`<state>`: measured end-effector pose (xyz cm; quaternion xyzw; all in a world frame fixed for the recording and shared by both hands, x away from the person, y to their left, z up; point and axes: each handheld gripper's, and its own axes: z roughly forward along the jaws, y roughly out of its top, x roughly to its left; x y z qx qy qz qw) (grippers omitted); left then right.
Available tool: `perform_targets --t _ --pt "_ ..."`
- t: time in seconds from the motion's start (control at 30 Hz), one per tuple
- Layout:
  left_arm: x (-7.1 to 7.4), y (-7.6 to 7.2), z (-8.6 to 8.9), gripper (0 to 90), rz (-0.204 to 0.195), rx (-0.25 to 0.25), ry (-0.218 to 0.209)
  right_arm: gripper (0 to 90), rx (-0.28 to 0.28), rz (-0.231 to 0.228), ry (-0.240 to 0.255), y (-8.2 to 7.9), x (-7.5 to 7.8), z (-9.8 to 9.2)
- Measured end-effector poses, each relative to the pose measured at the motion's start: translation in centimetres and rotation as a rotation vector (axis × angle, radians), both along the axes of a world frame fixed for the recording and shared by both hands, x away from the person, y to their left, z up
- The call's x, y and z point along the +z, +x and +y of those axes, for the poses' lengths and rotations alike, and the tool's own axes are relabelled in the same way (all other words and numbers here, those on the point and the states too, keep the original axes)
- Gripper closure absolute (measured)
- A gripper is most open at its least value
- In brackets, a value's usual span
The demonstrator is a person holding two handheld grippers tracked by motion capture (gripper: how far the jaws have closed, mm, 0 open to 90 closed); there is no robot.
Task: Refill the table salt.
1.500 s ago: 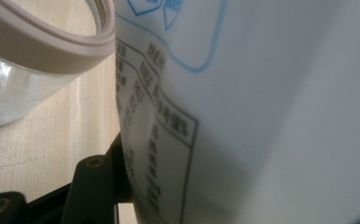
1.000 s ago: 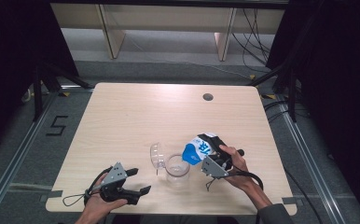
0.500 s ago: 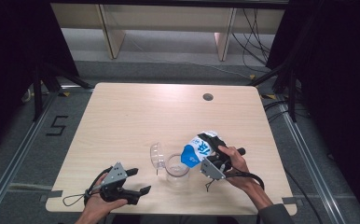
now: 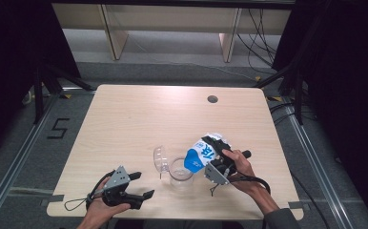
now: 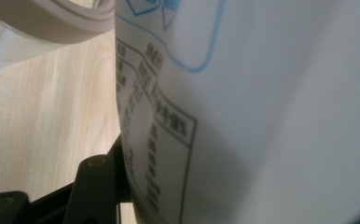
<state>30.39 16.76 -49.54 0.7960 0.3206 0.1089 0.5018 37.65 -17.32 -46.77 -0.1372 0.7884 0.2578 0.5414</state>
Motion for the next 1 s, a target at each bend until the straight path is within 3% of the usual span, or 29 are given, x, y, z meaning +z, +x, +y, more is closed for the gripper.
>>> perform_targets --t 0.03,0.07,0.13,0.17,0.37,0.4,0.43,0.47,0.6,0.8,0.87,1.0 --pt "-0.01 0.01 0.00 18.3 -0.001 -0.001 -0.001 44.8 0.006 -0.011 0.000 0.02 0.03 0.01" --pt "-0.01 0.01 0.01 18.3 -0.001 0.000 0.000 44.9 -0.003 0.012 0.003 -0.03 -0.06 0.01" --pt "-0.04 0.03 0.00 18.3 -0.001 -0.001 -0.003 44.9 0.025 -0.026 -0.028 0.16 0.25 0.11" --pt "-0.04 0.02 0.00 18.2 -0.001 -0.001 -0.004 44.9 0.000 -0.007 -0.004 -0.04 -0.04 0.06" --pt "-0.02 0.00 0.01 18.2 -0.001 0.000 -0.002 45.1 -0.015 -0.024 -0.028 -0.17 0.13 0.20" --pt "-0.02 0.00 0.01 18.2 -0.001 0.000 -0.001 45.1 0.013 -0.056 -0.065 0.00 0.48 0.29" --pt "-0.03 0.01 0.00 18.2 0.000 -0.001 -0.003 45.1 0.033 -0.073 -0.067 0.14 0.52 0.34" --pt "-0.03 0.04 0.05 18.2 -0.002 -0.003 0.003 45.1 -0.021 -0.024 -0.019 -0.21 0.02 0.19" --pt "-0.03 0.01 0.01 18.3 -0.001 0.000 -0.001 45.1 -0.021 -0.034 -0.028 -0.28 0.08 0.19" --pt "-0.02 0.00 0.01 18.2 -0.001 0.000 -0.001 45.5 -0.006 -0.072 -0.079 -0.32 0.22 0.38" --pt "-0.04 0.01 0.00 18.2 -0.001 -0.001 -0.003 45.5 0.016 -0.118 -0.121 -0.25 0.59 0.47" --pt "-0.03 0.00 0.03 18.2 0.002 0.001 0.003 45.6 0.010 -0.110 -0.117 -0.27 0.40 0.46"
